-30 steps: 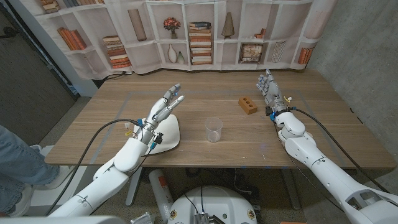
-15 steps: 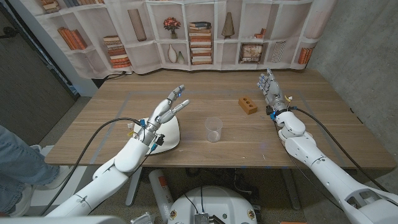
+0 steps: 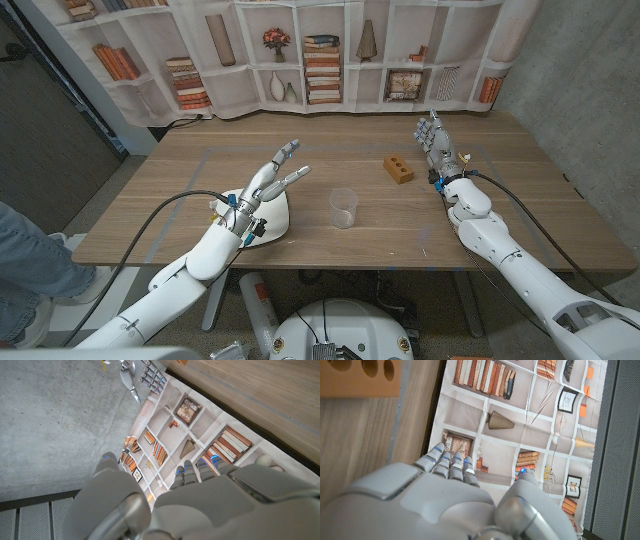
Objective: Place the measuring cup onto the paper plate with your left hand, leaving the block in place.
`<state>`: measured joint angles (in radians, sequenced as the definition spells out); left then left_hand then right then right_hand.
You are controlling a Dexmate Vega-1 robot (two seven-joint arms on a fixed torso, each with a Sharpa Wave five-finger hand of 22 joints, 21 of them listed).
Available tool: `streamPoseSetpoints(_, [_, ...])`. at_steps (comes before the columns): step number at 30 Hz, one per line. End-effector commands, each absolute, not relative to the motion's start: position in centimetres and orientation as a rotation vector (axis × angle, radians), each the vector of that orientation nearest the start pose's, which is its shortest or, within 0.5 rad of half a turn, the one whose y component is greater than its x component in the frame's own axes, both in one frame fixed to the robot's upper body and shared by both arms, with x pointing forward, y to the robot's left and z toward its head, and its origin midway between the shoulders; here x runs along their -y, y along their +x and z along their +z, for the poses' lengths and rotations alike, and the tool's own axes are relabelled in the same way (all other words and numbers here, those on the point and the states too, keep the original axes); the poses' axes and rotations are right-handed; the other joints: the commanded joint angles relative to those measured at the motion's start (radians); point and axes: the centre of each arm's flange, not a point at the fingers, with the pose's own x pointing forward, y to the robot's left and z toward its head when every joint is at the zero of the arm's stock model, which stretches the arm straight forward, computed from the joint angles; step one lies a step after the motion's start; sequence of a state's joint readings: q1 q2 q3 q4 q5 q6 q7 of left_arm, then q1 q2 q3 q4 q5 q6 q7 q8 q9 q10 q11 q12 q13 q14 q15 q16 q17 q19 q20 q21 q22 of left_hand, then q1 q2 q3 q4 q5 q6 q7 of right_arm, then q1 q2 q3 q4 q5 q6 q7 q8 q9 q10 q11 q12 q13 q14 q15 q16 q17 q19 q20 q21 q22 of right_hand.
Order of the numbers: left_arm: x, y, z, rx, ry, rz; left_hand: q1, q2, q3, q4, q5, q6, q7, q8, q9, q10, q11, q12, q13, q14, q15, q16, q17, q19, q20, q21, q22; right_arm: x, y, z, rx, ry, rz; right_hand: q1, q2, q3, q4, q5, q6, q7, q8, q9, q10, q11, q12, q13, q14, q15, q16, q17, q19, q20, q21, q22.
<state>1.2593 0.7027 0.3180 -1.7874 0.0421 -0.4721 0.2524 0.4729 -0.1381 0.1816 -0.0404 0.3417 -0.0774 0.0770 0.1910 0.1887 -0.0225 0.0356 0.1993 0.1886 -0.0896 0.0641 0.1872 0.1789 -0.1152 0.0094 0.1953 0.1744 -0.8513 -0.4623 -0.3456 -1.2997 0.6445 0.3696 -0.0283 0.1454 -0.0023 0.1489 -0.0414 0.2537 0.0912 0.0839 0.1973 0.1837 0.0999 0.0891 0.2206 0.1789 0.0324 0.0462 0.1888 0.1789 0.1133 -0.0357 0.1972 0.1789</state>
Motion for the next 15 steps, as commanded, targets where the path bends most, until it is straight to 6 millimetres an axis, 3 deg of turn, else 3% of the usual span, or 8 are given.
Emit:
streamPoseSetpoints(1, [-22.60, 49.87, -8.00, 0.910, 0.620, -0.196, 0.008, -0.013, -0.003, -0.009, 0.011, -0.027, 0.004, -0.007, 0.002, -0.012, 0.004, -0.002, 0.004, -0.008, 0.008, -0.004, 0.006, -0.005, 0.007, -0.001, 0.005, 28.85, 64.73, -1.70, 0.679, 0.122, 0.150, 0.011, 0.000, -0.001, -0.004, 0.000, 0.006, -0.006, 0.001, 0.004, 0.007, -0.001, 0.000, 0.006, 0.007, 0.009, 0.002, 0.006, 0.005, -0.006, 0.004, 0.005])
streamPoseSetpoints(9, [-22.34, 49.20, -8.22, 0.905, 0.666, -0.176, 0.023, -0.019, -0.012, -0.019, 0.016, -0.060, 0.013, -0.010, 0.004, -0.031, 0.015, -0.006, 0.004, -0.019, 0.021, -0.005, 0.006, -0.005, 0.018, 0.000, 0.005, 28.79, 64.72, -1.75, 0.679, 0.123, 0.154, 0.011, 0.000, -0.002, -0.005, 0.000, 0.007, -0.007, 0.001, 0.004, 0.008, -0.001, -0.001, 0.006, 0.007, 0.007, 0.001, 0.006, 0.005, -0.005, 0.004, 0.005])
streamPoseSetpoints(14, [-22.25, 49.02, -8.45, 0.900, 0.667, -0.166, 0.032, -0.021, -0.018, -0.026, 0.018, -0.064, 0.003, -0.006, 0.004, -0.038, 0.025, -0.005, 0.005, -0.020, 0.029, -0.003, 0.006, -0.002, 0.049, 0.002, 0.005, 28.75, 64.69, -1.70, 0.681, 0.125, 0.155, 0.012, 0.001, -0.002, -0.005, -0.001, 0.007, -0.009, 0.001, 0.004, 0.007, -0.001, -0.001, 0.006, 0.007, 0.007, 0.001, 0.006, 0.005, -0.005, 0.004, 0.005])
streamPoseSetpoints(15, [-22.26, 49.01, -8.51, 0.900, 0.667, -0.160, 0.036, -0.022, -0.022, -0.029, 0.020, -0.062, -0.002, -0.003, 0.005, -0.039, 0.027, -0.004, 0.005, -0.017, 0.032, -0.001, 0.006, 0.006, 0.066, 0.005, 0.005, 28.75, 64.69, -1.70, 0.680, 0.125, 0.154, 0.012, 0.001, -0.002, -0.005, -0.001, 0.007, -0.008, 0.001, 0.004, 0.008, -0.001, -0.001, 0.006, 0.007, 0.007, 0.001, 0.006, 0.005, -0.005, 0.004, 0.005])
